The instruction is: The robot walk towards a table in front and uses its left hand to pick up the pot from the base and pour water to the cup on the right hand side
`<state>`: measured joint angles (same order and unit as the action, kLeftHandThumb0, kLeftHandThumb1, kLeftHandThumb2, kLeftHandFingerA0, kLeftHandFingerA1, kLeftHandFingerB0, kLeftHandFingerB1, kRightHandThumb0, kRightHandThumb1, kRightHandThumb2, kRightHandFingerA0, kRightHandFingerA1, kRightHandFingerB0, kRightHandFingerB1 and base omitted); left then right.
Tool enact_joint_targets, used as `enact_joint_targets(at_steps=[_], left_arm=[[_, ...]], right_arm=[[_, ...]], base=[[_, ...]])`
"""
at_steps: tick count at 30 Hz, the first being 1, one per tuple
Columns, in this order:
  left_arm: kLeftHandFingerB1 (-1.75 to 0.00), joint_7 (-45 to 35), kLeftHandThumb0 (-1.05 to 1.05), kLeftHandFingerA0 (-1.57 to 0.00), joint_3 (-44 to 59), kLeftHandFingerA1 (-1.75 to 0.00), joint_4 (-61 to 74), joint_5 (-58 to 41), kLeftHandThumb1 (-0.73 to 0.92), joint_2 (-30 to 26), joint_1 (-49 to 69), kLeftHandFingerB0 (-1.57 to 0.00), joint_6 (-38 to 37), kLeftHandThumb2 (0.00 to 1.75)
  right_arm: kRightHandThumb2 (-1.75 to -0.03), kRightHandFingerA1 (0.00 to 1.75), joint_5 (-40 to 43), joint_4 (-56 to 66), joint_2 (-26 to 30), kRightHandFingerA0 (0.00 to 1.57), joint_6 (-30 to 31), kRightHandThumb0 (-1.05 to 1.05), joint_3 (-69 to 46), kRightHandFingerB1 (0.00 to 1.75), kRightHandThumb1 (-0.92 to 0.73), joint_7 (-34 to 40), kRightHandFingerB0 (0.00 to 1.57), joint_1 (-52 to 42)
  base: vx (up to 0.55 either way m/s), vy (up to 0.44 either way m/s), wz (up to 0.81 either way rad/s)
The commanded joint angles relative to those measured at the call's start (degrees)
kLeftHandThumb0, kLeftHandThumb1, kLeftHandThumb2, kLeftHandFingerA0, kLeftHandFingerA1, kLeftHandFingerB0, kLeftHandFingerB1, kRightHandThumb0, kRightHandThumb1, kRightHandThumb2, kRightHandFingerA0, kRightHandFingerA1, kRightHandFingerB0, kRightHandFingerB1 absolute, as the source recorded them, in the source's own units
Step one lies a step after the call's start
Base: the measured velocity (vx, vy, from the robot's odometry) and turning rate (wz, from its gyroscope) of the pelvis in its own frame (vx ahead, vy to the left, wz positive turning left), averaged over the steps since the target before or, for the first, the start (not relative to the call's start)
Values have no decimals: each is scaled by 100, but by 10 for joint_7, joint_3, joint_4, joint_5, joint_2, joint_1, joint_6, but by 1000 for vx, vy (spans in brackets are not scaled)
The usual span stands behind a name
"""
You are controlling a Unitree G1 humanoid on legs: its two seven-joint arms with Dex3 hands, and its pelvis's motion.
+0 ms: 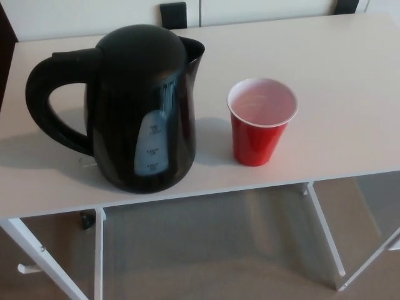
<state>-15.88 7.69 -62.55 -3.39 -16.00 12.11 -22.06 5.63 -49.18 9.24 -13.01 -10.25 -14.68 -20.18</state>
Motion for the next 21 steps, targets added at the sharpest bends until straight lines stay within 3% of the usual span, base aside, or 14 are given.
enact_joint_targets(at_steps=[1, 4, 6, 8, 10, 13, 14, 15, 18, 19, 20, 21], left_arm=[[-34, -5, -19, -46, 5, -39, 4, -2, 46, -10, -1, -39, 15, 54], [-34, -9, -19, -46, 6, -39, 10, -2, 46, -13, 0, -39, 12, 54], [-32, -18, -20, -37, 92, -37, 88, -93, 50, -25, 21, -31, 50, 56], [-32, -24, -15, -30, 133, -36, 145, -124, 49, -30, 40, -28, 84, 55], [-32, -12, -17, -34, 192, -36, 239, -163, 47, -47, 77, -31, 120, 54], [-32, -18, -24, -27, 239, -35, 286, -184, 47, -62, 93, -26, 140, 57], [-33, -18, -32, -23, 264, -35, 316, -189, 46, -80, 101, -23, 141, 60], [-51, -16, -20, -10, 280, -52, 345, -193, 32, -89, 104, -10, 151, 87], [-49, -19, -23, -6, 310, -51, 445, -216, 32, -106, 97, -5, 181, 86], [-28, -15, -43, -19, 313, -32, 467, -218, 43, -106, 94, -19, 187, 53], [-48, -9, -27, 0, 315, -49, 509, -223, 28, -110, 88, 0, 200, 84], [-48, -5, -27, 0, 316, -49, 558, -231, 29, -113, 86, 0, 216, 85]], right_arm=[[-85, 56, 4, -6, 4, 31, 6, -13, -4, 48, -39, 1, 16, 3], [-85, 56, 2, -27, 4, 31, -5, -13, -6, 48, -39, 5, 16, 12], [-86, 55, -4, -31, 1, 29, -5, -14, 0, 48, -40, 6, 16, 17], [-86, 56, -1, -17, -1, 31, 7, -12, 0, 48, -41, 8, 15, 15], [-86, 55, 4, -23, 1, 30, 3, -12, -4, 48, -41, 1, 15, 23], [-85, 54, 11, -30, 6, 29, 9, -13, -12, 48, -40, -1, 15, 28], [-85, 54, 10, -30, 7, 29, 7, -14, -14, 48, -40, 2, 15, 29], [-85, 54, 9, -29, 8, 28, 6, -14, -13, 48, -40, 2, 15, 28], [-86, 54, 11, -44, 8, 27, -5, -15, -16, 47, -40, -4, 14, 35], [-86, 54, 11, -48, 8, 26, -8, -15, -17, 47, -40, -6, 14, 37], [-86, 54, 12, -47, 8, 27, -12, -14, -18, 48, -40, -8, 14, 37], [-86, 54, 14, -43, 7, 26, -12, -13, -20, 48, -40, -8, 14, 34]], base=[[0, 0, 0], [0, 0, 0], [0, 0, 0], [0, 0, 0], [0, 0, 0], [0, 0, 0], [0, 0, 0], [0, 0, 0], [0, 0, 0], [0, 0, 0], [0, 0, 0], [0, 0, 0]])
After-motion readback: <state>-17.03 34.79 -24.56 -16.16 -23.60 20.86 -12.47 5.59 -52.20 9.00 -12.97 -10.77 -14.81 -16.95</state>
